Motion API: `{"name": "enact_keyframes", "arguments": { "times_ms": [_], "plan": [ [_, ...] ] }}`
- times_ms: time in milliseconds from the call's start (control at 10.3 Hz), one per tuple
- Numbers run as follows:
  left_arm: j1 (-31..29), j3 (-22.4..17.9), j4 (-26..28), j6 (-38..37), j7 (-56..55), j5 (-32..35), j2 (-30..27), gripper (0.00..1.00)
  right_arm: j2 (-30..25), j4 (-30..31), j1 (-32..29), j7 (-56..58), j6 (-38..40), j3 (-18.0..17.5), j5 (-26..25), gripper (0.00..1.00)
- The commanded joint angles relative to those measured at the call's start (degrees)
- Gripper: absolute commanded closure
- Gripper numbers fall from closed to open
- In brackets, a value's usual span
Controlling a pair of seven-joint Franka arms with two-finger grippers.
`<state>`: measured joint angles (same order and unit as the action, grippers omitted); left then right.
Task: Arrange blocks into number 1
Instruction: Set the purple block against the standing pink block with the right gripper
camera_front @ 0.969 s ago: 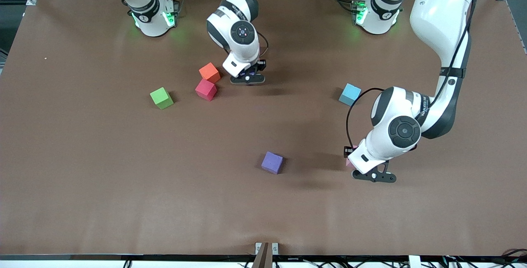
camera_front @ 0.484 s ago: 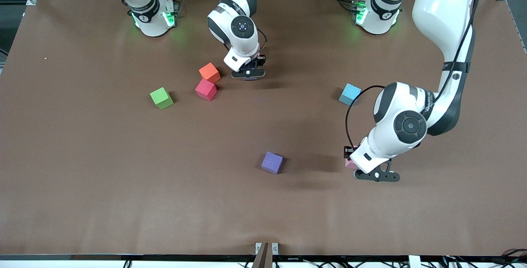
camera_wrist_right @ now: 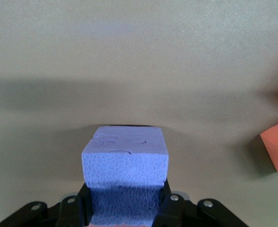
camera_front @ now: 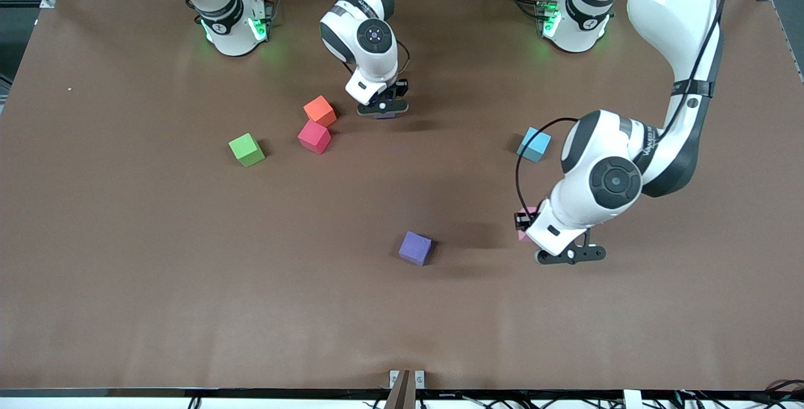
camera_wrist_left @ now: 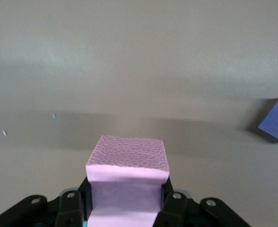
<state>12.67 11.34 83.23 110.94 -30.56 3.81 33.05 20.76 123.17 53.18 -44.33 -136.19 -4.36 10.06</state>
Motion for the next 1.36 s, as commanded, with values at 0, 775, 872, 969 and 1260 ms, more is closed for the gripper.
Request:
{"name": "enact_keyframes", "arguments": {
  "times_ms": [0,775,872,969,1260],
  "plan": [
    [3.66,0.26,2.2,-2.48,-7.38,-0.83,-0.54,1.0,-1.51,1.99,1.23,-0.67,-0.83,0.23,1.1,1.0],
    [9.56,0.35,3.52,-2.39,-13.74,-1.79,1.31,1.0,-1.16,2.78,2.19,-1.9,-2.15,0.23,1.28,1.0],
    [9.56,0.35,3.52,-2.39,-13.65,-1.79,1.4,1.0,-1.07,2.78,2.19,-1.9,-2.15,0.23,1.28,1.0],
    [9.74,0.35,3.52,-2.22,-13.74,-1.79,1.75,1.0,-0.99,2.78,2.19,-2.08,-2.15,0.23,1.28,1.0],
    [10.79,0.35,3.43,-1.78,-14.35,-2.58,2.1,1.0,-0.72,2.69,2.19,-4.18,-2.07,0.23,3.73,0.0]
  ]
}}
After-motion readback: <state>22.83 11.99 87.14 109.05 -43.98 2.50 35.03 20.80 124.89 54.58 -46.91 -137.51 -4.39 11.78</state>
